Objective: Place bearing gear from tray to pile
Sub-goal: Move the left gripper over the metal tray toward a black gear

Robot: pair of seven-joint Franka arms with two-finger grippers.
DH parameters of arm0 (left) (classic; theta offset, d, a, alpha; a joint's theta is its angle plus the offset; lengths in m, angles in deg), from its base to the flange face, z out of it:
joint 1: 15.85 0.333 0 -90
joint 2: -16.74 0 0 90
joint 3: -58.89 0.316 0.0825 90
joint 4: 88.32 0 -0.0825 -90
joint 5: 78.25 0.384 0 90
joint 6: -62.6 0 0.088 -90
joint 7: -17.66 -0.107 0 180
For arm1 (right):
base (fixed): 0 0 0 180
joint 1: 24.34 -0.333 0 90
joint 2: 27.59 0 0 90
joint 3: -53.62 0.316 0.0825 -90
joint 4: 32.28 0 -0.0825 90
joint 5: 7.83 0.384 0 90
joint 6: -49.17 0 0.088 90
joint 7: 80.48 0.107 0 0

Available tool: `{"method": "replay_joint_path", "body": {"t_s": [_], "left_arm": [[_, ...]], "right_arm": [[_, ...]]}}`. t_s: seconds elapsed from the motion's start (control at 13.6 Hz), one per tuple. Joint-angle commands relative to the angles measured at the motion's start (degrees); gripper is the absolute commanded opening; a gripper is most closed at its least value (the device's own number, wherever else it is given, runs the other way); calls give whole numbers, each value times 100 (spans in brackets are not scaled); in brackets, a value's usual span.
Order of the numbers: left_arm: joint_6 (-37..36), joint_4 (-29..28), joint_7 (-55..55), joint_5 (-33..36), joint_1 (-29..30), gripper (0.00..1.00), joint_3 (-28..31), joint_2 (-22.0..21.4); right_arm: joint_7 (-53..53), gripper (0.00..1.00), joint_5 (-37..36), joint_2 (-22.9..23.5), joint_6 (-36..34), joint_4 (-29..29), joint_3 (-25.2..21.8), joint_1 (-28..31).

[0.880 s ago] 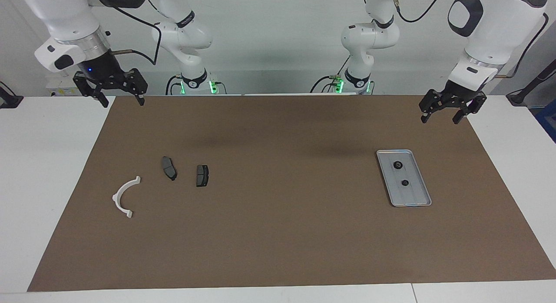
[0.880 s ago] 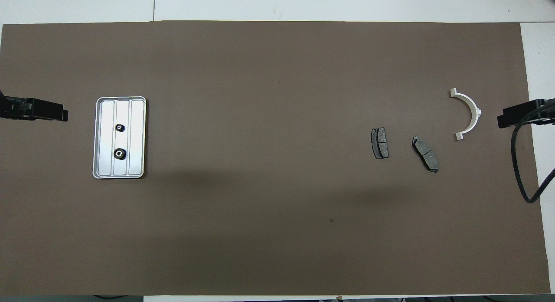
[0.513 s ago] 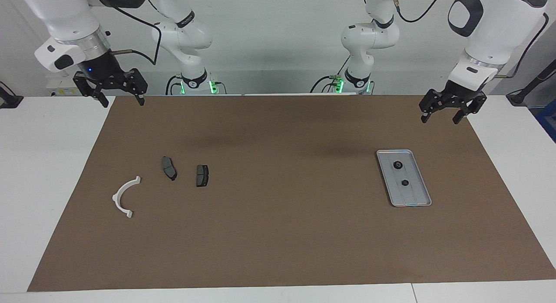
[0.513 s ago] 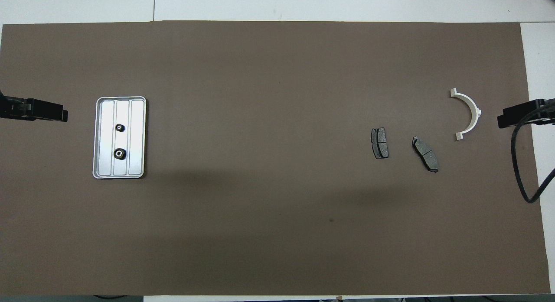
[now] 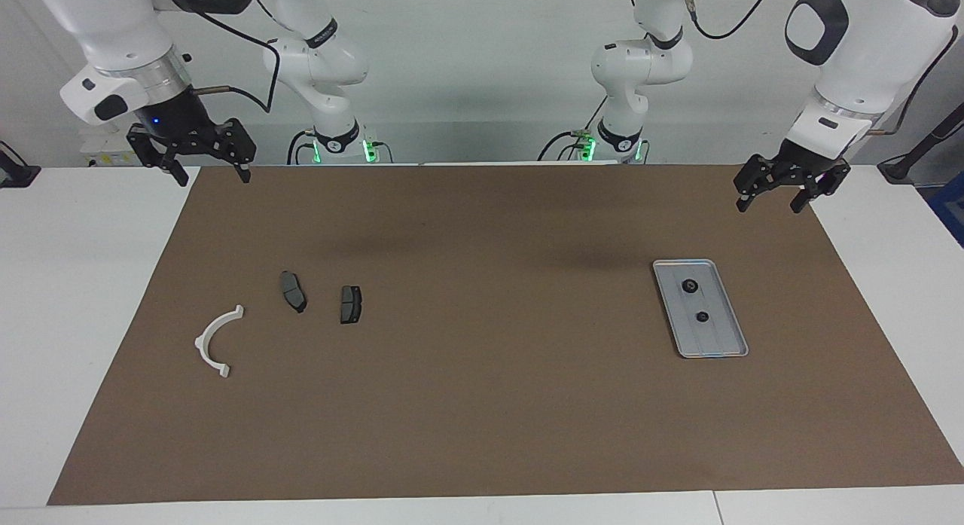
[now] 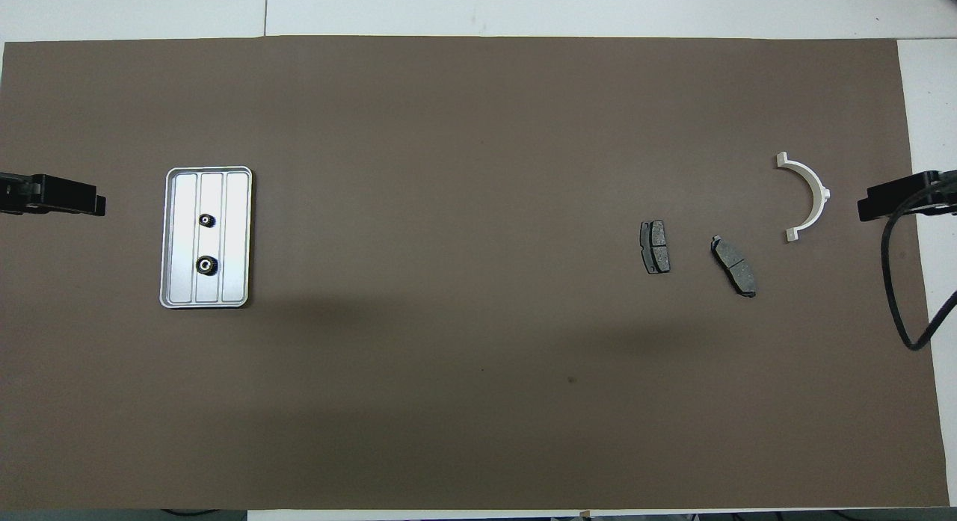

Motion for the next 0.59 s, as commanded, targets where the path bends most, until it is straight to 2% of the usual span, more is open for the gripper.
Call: {"method": "replay_joint_path", "body": {"t_s": [0.0,0.29,0.51], "left_arm": [[171,-226,126,-1,-72,100,51,-127],[944,-743,117,-1,25,100,34,-66],[1682,-1174,126,51,51,100,43,162]], "right_arm": [[-90,100,-68,-63,83,101,99,123],[-90,100,-68,-63,74,101,99,114],[-107,100,-68,-63,74,101,99,123]]}}
